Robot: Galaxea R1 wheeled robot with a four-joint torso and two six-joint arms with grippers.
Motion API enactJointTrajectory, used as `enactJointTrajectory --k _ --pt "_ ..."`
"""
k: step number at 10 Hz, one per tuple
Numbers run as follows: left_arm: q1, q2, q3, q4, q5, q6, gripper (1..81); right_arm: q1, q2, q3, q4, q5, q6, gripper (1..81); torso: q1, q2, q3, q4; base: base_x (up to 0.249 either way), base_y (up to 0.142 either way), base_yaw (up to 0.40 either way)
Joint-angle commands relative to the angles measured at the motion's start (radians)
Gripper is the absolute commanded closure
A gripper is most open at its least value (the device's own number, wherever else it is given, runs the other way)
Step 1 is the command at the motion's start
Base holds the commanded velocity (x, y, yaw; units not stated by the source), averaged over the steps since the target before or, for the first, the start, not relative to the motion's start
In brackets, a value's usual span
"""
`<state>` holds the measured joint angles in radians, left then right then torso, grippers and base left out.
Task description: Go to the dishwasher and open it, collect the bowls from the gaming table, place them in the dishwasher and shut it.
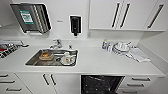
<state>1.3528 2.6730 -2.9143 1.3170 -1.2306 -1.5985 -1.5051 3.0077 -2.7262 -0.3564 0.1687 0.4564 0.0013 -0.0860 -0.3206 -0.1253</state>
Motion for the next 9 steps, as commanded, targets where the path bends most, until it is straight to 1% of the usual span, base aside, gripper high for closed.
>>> enactJointTrajectory --k 1,2,3,4,5,6,7,8,9 --pt "-0.181 0.048 -0.185 0.128 -0.081 -0.121 81.1 0.024 -0.007 0.013 0.002 -0.043 0.002 81.1 0.000 0.000 -0.031 0.000 0.000 0.000 0.000" --pt "-0.221 0.059 -0.233 0.155 -0.087 -0.153 81.1 0.022 -0.008 0.013 0.002 -0.043 0.002 81.1 0.000 0.000 -0.036 0.000 0.000 0.000 0.000" --pt "-0.261 0.053 -0.255 0.176 -0.121 -0.184 81.1 0.024 -0.008 0.013 0.002 -0.041 0.002 81.1 0.000 0.000 -0.048 0.000 0.000 0.000 0.000" --pt "-0.307 0.029 -0.272 0.188 -0.162 -0.220 81.1 0.024 -0.008 0.013 0.000 -0.041 0.002 81.1 0.000 0.000 -0.066 0.000 0.000 0.000 0.000" --pt "-0.359 -0.003 -0.272 0.215 -0.177 -0.262 81.1 0.027 -0.010 0.016 0.000 -0.041 0.002 81.1 0.001 0.001 -0.083 0.000 0.000 0.000 0.000" --pt "-0.419 -0.028 -0.272 0.250 -0.191 -0.302 81.1 0.027 -0.010 0.017 0.000 -0.041 0.002 81.1 0.001 0.001 -0.102 0.000 0.000 0.000 0.000" --pt "-0.489 -0.045 -0.272 0.295 -0.196 -0.345 81.1 0.030 -0.010 0.019 0.000 -0.041 0.002 81.1 0.001 0.001 -0.118 0.000 0.000 0.000 0.000" --pt "-0.557 -0.051 -0.272 0.337 -0.196 -0.380 81.1 0.031 -0.010 0.019 0.002 -0.041 0.002 81.1 0.001 0.001 -0.125 0.000 0.000 0.000 0.000" --pt "-0.611 -0.057 -0.272 0.369 -0.207 -0.417 81.1 0.030 -0.013 0.017 0.002 -0.041 0.002 81.1 0.001 0.002 -0.108 0.000 0.000 0.000 0.000"
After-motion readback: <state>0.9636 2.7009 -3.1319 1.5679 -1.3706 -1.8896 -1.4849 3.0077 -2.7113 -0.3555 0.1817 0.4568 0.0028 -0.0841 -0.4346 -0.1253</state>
